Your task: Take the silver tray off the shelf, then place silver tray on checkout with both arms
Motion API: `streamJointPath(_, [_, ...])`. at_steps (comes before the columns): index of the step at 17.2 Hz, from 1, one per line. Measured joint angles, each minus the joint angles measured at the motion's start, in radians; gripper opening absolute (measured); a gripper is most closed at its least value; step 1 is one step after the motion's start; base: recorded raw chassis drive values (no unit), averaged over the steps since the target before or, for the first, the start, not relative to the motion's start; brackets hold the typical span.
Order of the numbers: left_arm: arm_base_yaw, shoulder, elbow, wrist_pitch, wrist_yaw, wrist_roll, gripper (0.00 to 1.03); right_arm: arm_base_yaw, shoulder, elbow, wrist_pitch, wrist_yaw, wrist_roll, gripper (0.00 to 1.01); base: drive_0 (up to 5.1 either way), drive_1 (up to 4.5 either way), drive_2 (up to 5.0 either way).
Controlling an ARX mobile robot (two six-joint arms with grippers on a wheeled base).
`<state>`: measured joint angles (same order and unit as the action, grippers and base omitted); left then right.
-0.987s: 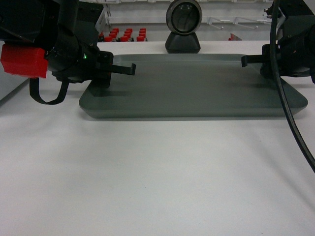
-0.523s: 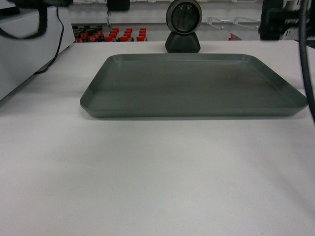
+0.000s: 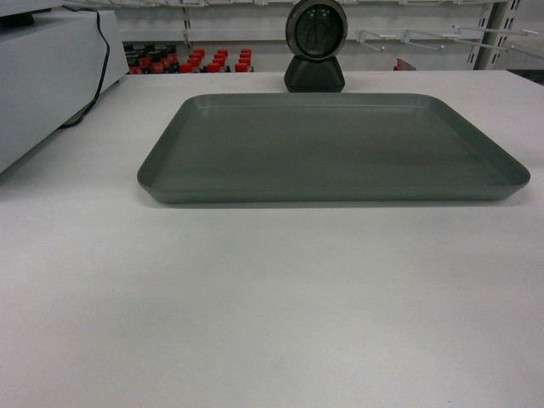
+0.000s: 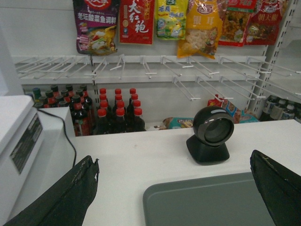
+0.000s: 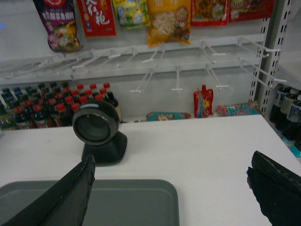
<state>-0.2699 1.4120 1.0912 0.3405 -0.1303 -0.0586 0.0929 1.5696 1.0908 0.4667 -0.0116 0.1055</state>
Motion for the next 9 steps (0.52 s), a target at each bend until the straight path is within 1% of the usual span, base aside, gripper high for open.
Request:
streamJointPath(1, [0.014, -0.046, -0.040, 0.000, -0.002, -0.007, 0.98, 0.006, -0.050, -0.038, 0.024, 0.009, 0.007, 0.98, 0.0, 0.00, 0.0])
streamJointPath(2, [0.028, -0.081, -0.078, -0.002, -0.019, -0.006, 0.98, 0.012, -0.094, -0.075, 0.036, 0.011, 0.013, 0.98, 0.0, 0.00, 0.0])
streamJointPath(3, [0.047, -0.109, -0.108, -0.015, -0.024, -0.009, 0.98, 0.017, -0.129, -0.104, 0.040, 0.012, 0.026, 0.98, 0.0, 0.00, 0.0])
streamJointPath(4, [0.061, -0.129, -0.134, -0.015, -0.036, -0.010, 0.98, 0.026, -0.148, -0.125, 0.056, 0.026, 0.027, 0.98, 0.0, 0.00, 0.0])
streamJointPath(5, [0.082, -0.140, -0.152, -0.025, -0.045, -0.010, 0.98, 0.025, -0.158, -0.139, 0.051, 0.028, 0.034, 0.98, 0.0, 0.00, 0.0])
streamJointPath(7, [0.116, -0.145, -0.188, -0.027, -0.043, -0.015, 0.98, 0.023, -0.157, -0.156, 0.043, 0.046, 0.048, 0.98, 0.0, 0.00, 0.0])
streamJointPath(8, [0.140, -0.162, -0.252, 0.065, -0.008, 0.005, 0.88, 0.017, -0.168, -0.184, 0.050, 0.092, 0.018, 0.90, 0.0, 0.00, 0.0])
streamJointPath(9, [0.157, -0.225, -0.359, 0.120, 0.013, 0.026, 0.75, 0.003, -0.217, -0.272, 0.077, 0.094, -0.037, 0.78, 0.0, 0.00, 0.0])
